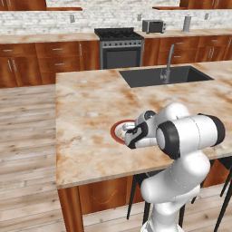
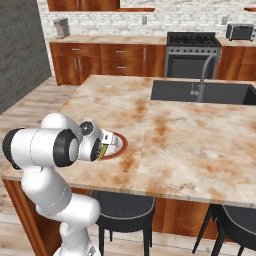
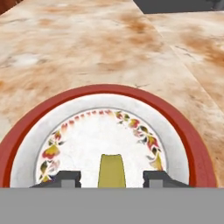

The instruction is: Retrieve the butter from the fridge and place it on a plate on the dining table. Then retrieve the butter knife by the fridge and place it near the plate.

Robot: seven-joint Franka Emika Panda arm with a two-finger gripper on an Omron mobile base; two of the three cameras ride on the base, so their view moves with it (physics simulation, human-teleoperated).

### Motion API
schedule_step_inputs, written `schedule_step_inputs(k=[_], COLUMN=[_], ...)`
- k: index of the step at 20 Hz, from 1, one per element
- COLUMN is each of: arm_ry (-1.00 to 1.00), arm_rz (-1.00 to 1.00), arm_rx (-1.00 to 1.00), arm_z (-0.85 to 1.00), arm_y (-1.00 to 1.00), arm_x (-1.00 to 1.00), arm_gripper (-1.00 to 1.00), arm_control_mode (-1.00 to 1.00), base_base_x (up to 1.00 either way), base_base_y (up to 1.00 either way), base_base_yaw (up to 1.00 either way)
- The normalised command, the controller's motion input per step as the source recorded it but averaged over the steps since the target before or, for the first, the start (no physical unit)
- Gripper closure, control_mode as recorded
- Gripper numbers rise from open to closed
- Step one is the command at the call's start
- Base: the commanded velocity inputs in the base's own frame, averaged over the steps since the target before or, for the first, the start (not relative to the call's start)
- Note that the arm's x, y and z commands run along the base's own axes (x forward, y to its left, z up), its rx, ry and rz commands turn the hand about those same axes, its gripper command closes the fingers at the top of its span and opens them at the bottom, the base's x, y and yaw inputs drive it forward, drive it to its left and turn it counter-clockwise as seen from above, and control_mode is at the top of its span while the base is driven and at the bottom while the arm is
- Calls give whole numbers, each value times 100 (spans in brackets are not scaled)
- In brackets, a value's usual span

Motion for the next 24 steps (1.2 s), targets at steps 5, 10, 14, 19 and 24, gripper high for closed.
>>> schedule_step_inputs(k=[5,10,14,19,24], arm_ry=[1,9,11,27,53], arm_rz=[0,0,0,0,0], arm_rx=[0,0,0,0,0], arm_z=[0,16,97,100,100], arm_y=[0,0,0,0,-2], arm_x=[3,-4,-62,-63,-43], arm_gripper=[-100,-100,-100,-100,-100], arm_control_mode=[-100,-100,-100,-100,-100], base_base_x=[0,0,0,0,0], base_base_y=[0,0,0,0,0], base_base_yaw=[0,0,0,0,0])
